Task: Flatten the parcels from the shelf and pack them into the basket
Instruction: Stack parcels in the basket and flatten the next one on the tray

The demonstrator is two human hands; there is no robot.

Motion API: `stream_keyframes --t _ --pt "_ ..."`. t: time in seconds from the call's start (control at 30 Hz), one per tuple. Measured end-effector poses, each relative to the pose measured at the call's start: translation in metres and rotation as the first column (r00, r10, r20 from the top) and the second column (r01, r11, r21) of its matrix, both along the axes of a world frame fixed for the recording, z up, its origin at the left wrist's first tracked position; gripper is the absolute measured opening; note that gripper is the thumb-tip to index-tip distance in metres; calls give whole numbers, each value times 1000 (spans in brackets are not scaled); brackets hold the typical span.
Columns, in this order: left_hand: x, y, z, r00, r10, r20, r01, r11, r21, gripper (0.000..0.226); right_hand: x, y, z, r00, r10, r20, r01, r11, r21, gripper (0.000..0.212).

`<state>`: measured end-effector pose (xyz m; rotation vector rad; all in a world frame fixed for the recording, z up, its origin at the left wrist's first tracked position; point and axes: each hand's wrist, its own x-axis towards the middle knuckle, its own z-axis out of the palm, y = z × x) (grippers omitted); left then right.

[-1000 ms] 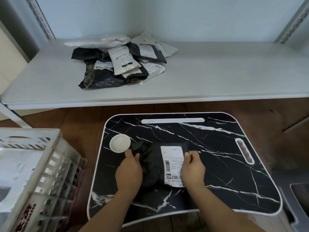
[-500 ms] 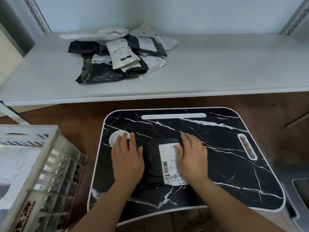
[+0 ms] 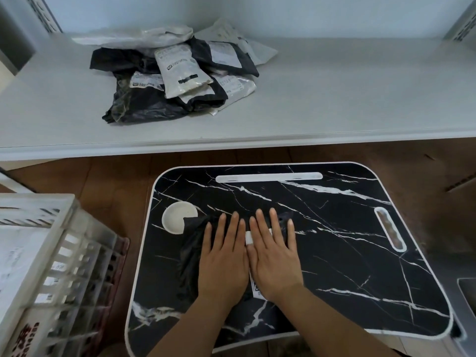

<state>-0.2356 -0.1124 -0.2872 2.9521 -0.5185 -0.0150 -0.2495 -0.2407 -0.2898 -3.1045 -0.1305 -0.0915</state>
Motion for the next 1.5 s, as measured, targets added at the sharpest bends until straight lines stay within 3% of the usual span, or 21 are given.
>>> stream_keyframes --t 0.4,0.83,1.0,1.3,1.5 --pt "4 3 -17 999 21 -38 -24 997 -67 56 4 -2 -13 998 -9 -60 17 989 148 53" --pt "3 5 -14 999 19 -43 -22 997 -68 56 5 -14 -6 987 51 -153 -20 980 199 52" --pt "3 5 -15 999 19 -36 -22 998 -67 57 -11 -41 -6 986 16 -166 -4 997 74 79" --pt "3 4 -10 997 23 -74 -26 998 -48 57 -7 -37 0 962 -28 -272 35 999 20 91" --pt "7 14 -4 986 -30 -161 27 999 -18 56 -2 -43 23 867 18 -497 -20 1000 0 108"
